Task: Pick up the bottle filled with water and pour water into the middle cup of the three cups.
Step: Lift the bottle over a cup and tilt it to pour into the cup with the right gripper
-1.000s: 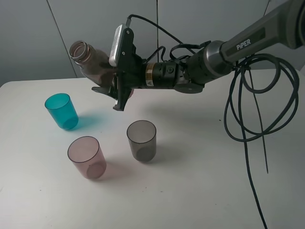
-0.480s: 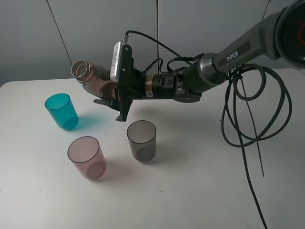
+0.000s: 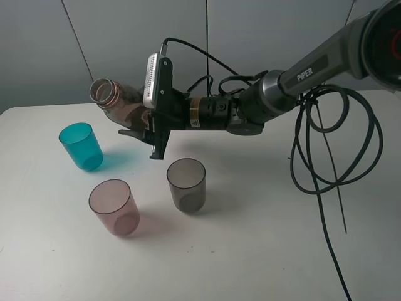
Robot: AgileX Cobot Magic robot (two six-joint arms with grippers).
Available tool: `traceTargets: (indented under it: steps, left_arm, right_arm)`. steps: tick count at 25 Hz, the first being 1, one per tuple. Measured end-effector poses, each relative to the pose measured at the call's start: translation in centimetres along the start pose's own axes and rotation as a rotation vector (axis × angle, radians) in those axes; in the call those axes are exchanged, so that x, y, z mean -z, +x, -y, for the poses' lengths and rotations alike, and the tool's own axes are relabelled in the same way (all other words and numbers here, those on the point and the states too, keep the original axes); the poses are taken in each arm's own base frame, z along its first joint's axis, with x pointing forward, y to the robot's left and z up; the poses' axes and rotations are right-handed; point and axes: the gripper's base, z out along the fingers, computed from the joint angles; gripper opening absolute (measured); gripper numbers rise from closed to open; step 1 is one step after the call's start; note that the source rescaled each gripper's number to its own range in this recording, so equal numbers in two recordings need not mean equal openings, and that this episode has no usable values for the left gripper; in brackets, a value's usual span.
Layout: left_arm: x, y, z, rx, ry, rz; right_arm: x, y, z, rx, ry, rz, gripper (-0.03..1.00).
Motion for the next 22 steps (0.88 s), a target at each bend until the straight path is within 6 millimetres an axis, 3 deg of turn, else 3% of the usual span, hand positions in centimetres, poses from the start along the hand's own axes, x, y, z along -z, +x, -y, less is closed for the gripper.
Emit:
traceTargets:
  steps: [22]
  left_arm:
    - [0.00,0.00,0.00,0.000,0.000,0.000]
  right_arm:
    - [-0.05,0.10,-0.05,0.116,-0.002,-0.016,0.00]
